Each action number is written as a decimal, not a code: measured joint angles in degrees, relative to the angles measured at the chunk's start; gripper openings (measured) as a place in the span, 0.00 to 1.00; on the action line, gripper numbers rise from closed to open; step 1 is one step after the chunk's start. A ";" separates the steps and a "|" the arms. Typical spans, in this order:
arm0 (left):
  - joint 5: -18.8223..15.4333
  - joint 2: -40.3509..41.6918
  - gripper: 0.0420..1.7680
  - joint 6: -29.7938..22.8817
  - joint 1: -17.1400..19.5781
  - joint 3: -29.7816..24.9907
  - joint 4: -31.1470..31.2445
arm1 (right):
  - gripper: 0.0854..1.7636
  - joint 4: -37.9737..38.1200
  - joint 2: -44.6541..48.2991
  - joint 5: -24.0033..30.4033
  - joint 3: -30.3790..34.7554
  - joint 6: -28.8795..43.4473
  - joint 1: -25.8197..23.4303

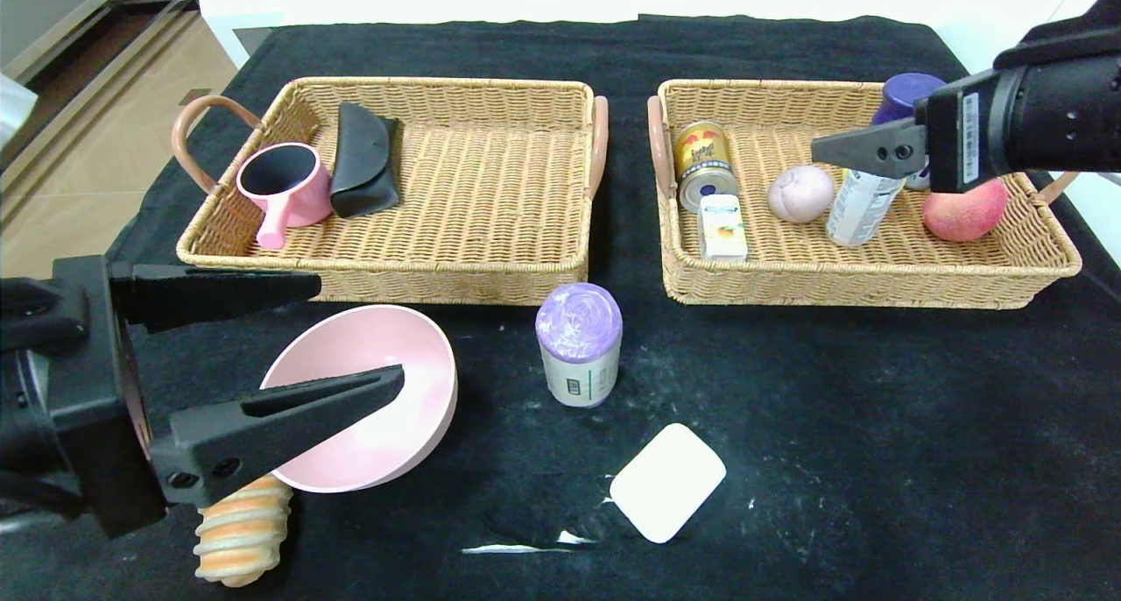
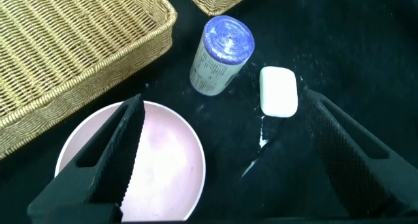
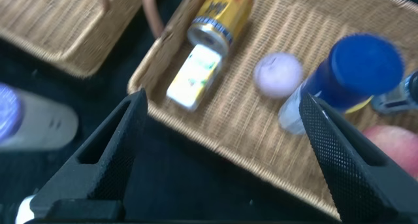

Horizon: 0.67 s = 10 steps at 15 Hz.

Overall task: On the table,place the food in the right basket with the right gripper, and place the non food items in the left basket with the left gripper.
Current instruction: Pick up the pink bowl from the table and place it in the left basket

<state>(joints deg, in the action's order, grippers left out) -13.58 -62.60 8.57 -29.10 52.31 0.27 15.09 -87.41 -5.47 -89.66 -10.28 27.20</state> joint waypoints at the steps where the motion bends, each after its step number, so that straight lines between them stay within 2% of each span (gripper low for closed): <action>1: 0.02 -0.02 0.97 0.00 0.00 -0.06 0.00 | 0.96 -0.02 1.83 1.45 2.43 -0.02 -0.07; 10: 0.11 -0.18 0.97 -0.02 0.00 -0.20 0.48 | 0.96 -0.71 12.71 11.09 17.58 0.22 -3.35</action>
<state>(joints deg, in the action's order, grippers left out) -13.47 -62.78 8.55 -29.10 52.11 0.74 14.38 -74.69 5.62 -72.08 -10.06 23.84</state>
